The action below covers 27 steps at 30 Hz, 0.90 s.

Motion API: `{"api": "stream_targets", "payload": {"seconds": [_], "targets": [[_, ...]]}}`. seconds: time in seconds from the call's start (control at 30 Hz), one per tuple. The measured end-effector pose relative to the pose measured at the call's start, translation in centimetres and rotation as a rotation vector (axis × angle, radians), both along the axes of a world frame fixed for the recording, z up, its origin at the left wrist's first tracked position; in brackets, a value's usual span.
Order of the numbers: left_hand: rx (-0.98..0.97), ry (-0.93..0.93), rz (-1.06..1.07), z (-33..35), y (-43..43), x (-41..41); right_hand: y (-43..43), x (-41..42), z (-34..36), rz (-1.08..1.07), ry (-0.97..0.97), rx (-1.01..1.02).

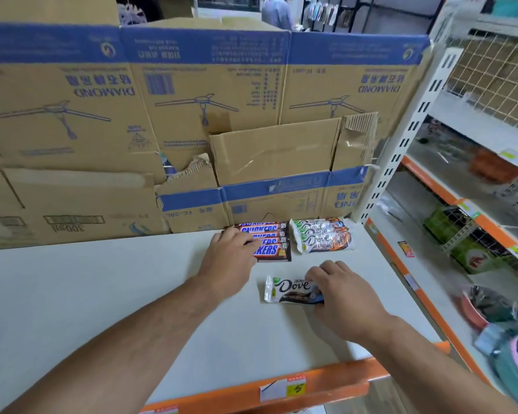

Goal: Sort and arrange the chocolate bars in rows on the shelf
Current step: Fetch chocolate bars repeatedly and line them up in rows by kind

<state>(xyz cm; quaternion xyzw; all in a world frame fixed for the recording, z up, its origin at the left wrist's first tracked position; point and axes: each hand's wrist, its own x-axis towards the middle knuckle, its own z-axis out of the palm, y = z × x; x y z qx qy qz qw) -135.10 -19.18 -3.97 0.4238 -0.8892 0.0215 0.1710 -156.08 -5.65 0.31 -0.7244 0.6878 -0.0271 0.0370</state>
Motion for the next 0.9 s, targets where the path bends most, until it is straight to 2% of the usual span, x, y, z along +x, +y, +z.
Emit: {"api": "stream_targets", "payload": {"seconds": [0.27,0.47,0.57,0.77,0.9], "targets": [[0.008,-0.016,0.008,0.2,0.1,-0.6,-0.4,-1.6,0.1,-0.034,-0.002,0.011],[-0.052,0.134,0.024,0.1,3.0,-1.2,-3.0,-4.9,0.2,-0.043,0.056,0.006],[0.013,0.189,-0.035,-1.2,5.6,-2.1,-5.2,-6.3,0.2,-0.041,0.072,-0.006],[0.101,0.163,0.05,-1.6,6.6,-2.4,-7.1,-7.9,-0.4,0.018,0.047,-0.028],[0.092,0.121,0.063,-1.1,7.0,-2.6,-7.2,-8.9,-0.5,0.044,0.025,-0.028]]}}
